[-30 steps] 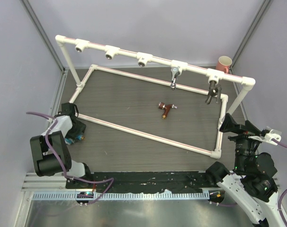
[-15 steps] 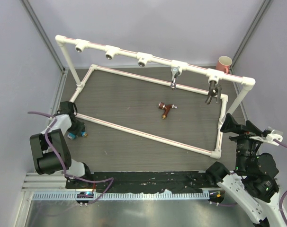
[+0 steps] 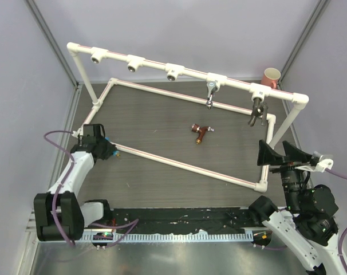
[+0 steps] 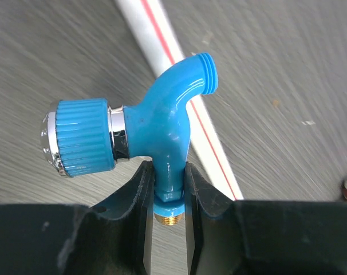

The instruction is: Install the water faucets

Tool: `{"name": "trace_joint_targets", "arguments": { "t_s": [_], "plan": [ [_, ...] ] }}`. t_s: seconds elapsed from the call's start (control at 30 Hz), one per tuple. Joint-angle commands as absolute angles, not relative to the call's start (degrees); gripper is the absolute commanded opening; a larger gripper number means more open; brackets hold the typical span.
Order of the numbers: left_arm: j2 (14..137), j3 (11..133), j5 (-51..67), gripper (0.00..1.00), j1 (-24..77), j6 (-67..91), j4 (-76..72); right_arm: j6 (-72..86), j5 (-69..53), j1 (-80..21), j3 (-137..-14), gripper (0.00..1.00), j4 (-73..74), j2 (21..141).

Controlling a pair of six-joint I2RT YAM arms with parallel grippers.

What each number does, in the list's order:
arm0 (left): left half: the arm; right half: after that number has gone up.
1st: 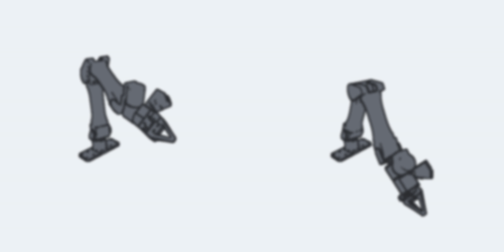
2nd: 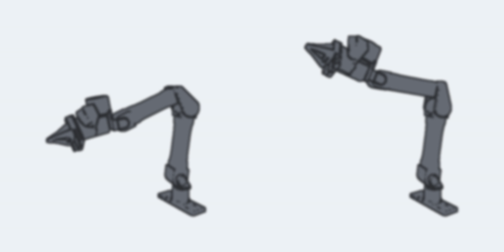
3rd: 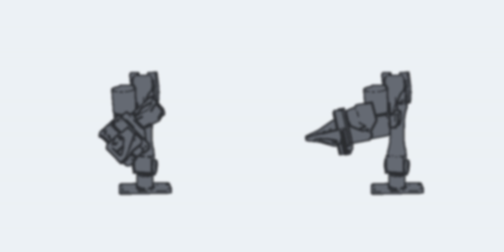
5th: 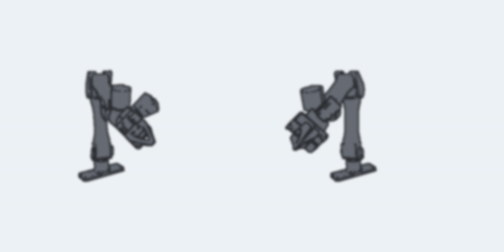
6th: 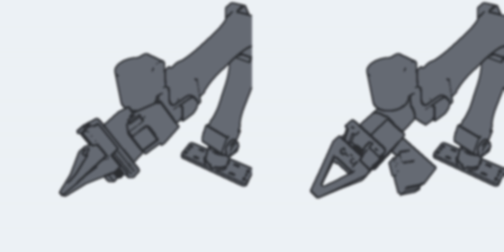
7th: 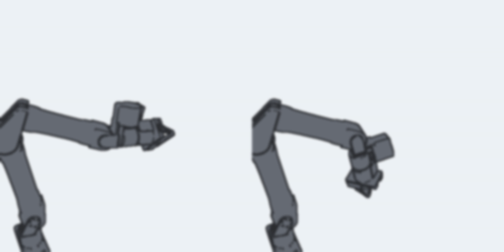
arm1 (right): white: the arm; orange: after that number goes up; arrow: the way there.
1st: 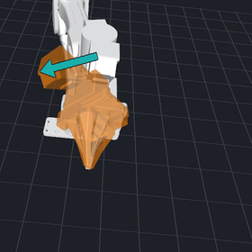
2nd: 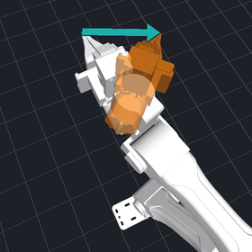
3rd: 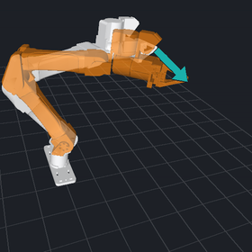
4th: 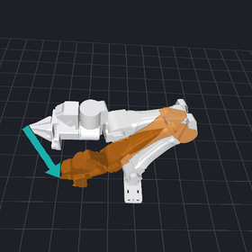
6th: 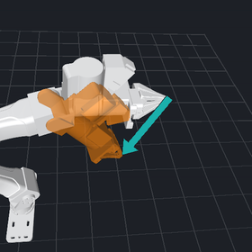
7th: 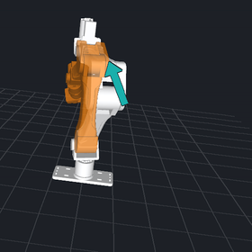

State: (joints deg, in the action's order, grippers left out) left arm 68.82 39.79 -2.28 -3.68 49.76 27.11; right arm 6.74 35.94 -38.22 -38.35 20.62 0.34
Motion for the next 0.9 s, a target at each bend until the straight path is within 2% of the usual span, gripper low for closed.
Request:
{"name": "trace_joint_targets", "arguments": {
  "t_s": [0.0, 0.1, 0.23, 0.37, 0.63, 0.87],
  "plan": [
    [61.20, 38.85, -0.35, 0.05, 2.10, 51.85, 22.15, 10.45, 26.46, -38.67, -40.25, 1.00, 18.54, 1.13],
    [57.41, 39.28, -0.88, 0.01, 6.49, 50.54, 21.62, 15.63, 22.08, -38.58, -41.74, 1.00, 20.38, 5.52],
    [49.34, 38.94, -0.27, 0.01, 11.07, 50.09, 20.22, 21.61, 15.31, -38.67, -44.12, 1.00, 23.02, 12.82],
    [42.55, 35.16, 6.56, 0.00, 14.58, 53.00, 12.42, 29.08, 9.60, -38.58, -43.34, 1.00, 24.52, 19.40],
    [35.43, 32.78, 12.12, 0.00, 22.14, 48.53, 10.29, 42.43, -5.35, -38.67, -37.01, 1.00, 17.32, 23.29],
    [33.49, 33.49, 10.29, 0.00, 35.14, 42.20, 7.74, 41.14, -10.98, -38.67, -38.75, 1.00, 16.79, 29.44]
  ]
}}
